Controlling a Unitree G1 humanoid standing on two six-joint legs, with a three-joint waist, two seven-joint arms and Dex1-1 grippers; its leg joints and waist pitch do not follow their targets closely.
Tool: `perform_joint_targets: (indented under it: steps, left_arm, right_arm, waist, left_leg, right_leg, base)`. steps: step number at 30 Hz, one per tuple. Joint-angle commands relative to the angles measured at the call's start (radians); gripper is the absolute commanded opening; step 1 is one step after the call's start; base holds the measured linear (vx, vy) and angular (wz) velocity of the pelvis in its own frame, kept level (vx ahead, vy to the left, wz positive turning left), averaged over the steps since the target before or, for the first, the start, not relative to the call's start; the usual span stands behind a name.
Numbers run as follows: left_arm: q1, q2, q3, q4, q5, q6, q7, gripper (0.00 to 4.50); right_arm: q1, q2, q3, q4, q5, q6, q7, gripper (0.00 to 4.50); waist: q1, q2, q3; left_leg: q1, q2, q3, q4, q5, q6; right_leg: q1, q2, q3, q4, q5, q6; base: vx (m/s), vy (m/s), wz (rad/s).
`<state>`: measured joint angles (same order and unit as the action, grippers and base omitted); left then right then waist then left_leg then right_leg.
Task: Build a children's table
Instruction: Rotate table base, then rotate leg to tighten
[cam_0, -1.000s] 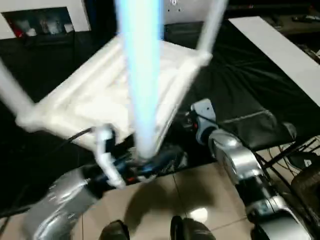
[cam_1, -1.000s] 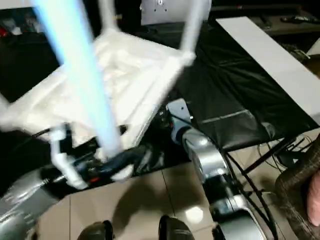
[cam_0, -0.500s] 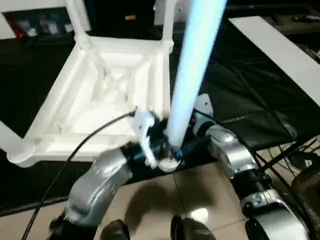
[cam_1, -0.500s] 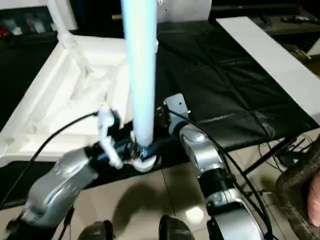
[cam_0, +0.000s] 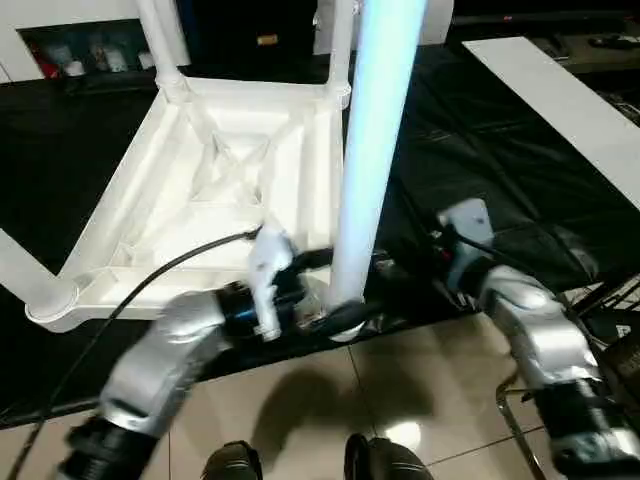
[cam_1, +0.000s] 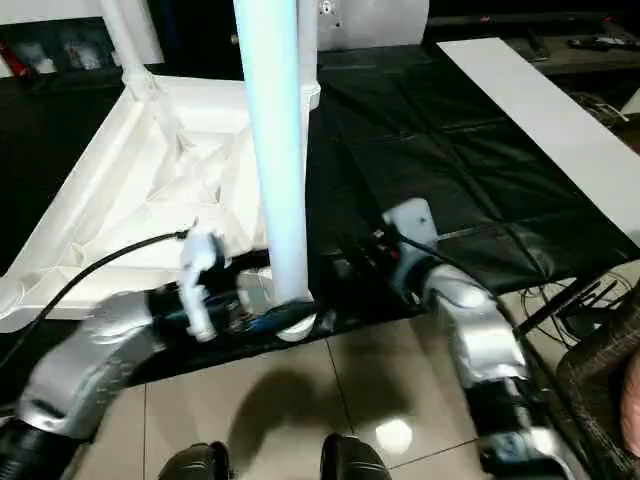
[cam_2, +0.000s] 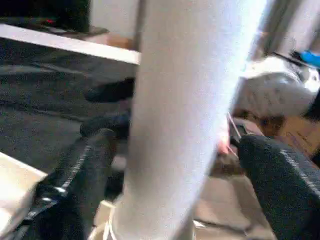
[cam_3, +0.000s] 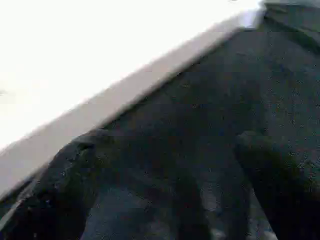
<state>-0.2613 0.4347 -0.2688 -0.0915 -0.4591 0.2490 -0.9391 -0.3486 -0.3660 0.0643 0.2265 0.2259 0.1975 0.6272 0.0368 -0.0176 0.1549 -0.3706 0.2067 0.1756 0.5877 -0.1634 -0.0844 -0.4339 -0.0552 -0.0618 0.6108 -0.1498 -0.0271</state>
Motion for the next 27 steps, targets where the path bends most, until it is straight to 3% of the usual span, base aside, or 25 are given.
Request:
perform_joint_targets:
  steps: [1,4,13,22,27]
  left_arm:
    - [-0.026,0.082,-0.024,0.063,0.054,-0.034,-0.112,3.87]
    - [-0.071,0.144,-0.064,0.148,0.131,-0.099,-0.194,3.71]
    - [-0.238,0.18,-0.132,0.392,0.277,-0.246,-0.327,2.94]
    - [-0.311,0.15,-0.139,0.494,0.298,-0.288,-0.394,2.29]
    - [-0.319,0.148,-0.135,0.506,0.299,-0.297,-0.414,1.83]
  right_arm:
    - [0.037,-0.06,0.016,-0.095,0.04,0.036,0.108,4.5]
    - [0.074,-0.12,0.025,-0.164,0.066,0.055,0.195,4.5]
    - [0.177,-0.271,0.054,-0.38,0.186,0.172,0.416,4.5]
    - [0.215,-0.312,0.058,-0.456,0.22,0.227,0.45,4.5]
    - [0.22,-0.317,0.055,-0.465,0.223,0.237,0.453,4.5]
  waist:
    - [0.008,0.002,-0.081]
    - [0.007,0.003,-0.08]
    - [0.023,0.001,-0.088]
    - [0.03,0.0,-0.081]
    - [0.03,-0.002,-0.083]
  left_leg:
    - [0.012,0.006,-0.003,-0.066,-0.273,0.042]
    - [0.013,0.009,-0.005,-0.069,-0.272,0.043]
    - [0.005,0.012,-0.004,-0.063,-0.216,0.056]
    - [0.008,0.012,-0.007,-0.064,-0.249,0.042]
    - [0.006,0.011,-0.006,-0.063,-0.237,0.046]
  right_leg:
    - [0.061,-0.055,0.048,-0.097,-0.447,-0.099]
    - [0.059,-0.058,0.049,-0.099,-0.471,-0.081]
    - [0.068,-0.066,0.051,-0.086,-0.352,-0.149]
    - [0.062,-0.07,0.049,-0.098,-0.457,-0.123]
    - [0.063,-0.071,0.049,-0.096,-0.444,-0.124]
  base:
    - [0.0,0.0,0.0]
    - [0.0,0.0,0.0]
    - [0.0,0.0,0.0]
    - [0.0,0.0,0.0]
    - [0.0,0.0,0.0]
